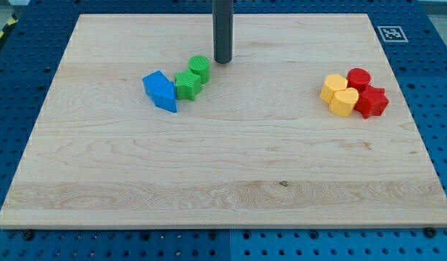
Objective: Move your arm to the center right
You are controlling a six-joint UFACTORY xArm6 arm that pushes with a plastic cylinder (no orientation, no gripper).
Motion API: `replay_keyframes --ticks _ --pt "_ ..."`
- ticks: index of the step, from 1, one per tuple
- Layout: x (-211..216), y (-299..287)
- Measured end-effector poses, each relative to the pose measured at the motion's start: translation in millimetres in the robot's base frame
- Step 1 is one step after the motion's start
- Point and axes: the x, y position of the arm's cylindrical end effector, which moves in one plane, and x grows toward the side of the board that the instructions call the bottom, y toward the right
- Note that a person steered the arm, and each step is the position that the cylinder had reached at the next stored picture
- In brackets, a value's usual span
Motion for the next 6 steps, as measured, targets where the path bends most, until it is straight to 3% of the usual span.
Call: replay_keyframes --ticks 1,4,5,6 --pt "-1.8 39.8" --pt "5.3 263.7" --pt "58.4 287.7" --pt "78.4 264.2"
